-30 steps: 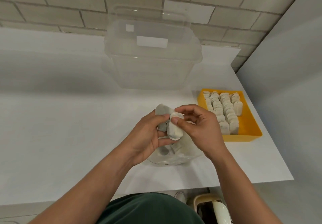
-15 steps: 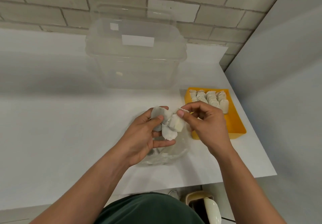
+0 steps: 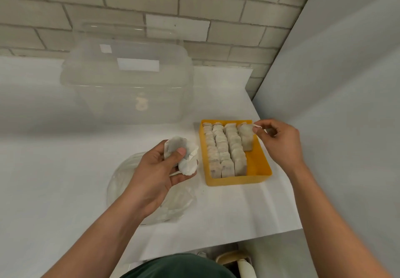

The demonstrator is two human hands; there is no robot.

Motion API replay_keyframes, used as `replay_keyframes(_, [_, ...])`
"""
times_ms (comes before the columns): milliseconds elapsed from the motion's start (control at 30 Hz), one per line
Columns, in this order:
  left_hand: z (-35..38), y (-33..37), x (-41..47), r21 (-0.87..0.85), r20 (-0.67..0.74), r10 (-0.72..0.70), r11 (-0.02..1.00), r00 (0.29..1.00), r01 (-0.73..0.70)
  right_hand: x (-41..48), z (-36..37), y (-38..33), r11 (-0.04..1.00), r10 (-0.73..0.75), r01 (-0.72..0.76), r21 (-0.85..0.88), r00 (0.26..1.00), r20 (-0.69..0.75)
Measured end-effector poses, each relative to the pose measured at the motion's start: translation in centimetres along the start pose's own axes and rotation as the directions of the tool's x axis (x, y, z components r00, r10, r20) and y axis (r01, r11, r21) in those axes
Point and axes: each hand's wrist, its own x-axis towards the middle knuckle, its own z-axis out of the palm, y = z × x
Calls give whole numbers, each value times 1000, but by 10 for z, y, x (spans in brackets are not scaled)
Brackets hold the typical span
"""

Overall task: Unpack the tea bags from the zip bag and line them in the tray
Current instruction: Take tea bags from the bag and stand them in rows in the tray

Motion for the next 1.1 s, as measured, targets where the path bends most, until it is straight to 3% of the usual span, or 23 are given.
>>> replay_keyframes(100, [6, -3, 4, 8, -3, -9, 1000, 1000, 9, 17, -3, 29, 983, -3, 31, -180, 988, 154])
replay_keyframes(200, [12, -7, 7, 17, -11, -15, 1000, 1000, 16, 28, 1, 49, 949, 34, 83, -305, 932, 361])
replay_keyframes(267, [15, -10, 8, 18, -18, -17, 1000, 1000, 17, 32, 8, 59, 904, 37, 141, -404, 915, 401])
replay_keyframes(533, [23, -18, 9, 18, -67, -24, 1000, 997, 26, 40, 33, 69, 784, -32, 235, -575, 939, 342])
replay_keyframes(767, [35, -23, 10, 37, -95, -42, 998, 995, 46, 39, 39, 73, 742, -31, 187, -644, 969, 246])
replay_keyframes(900, [40, -24, 12, 59, -101, -55, 996, 993, 61, 38, 42, 74, 697, -57, 226, -681, 964, 261])
replay_keyframes(1000, [44, -25, 12, 70, -96, -48, 996, 994, 55, 34, 37, 67, 747, -122, 251, -616, 962, 244])
replay_keyframes(1100, [48, -26, 12, 110, -95, -24, 993, 995, 35, 20, 30, 41, 908, -210, 251, -335, 965, 154])
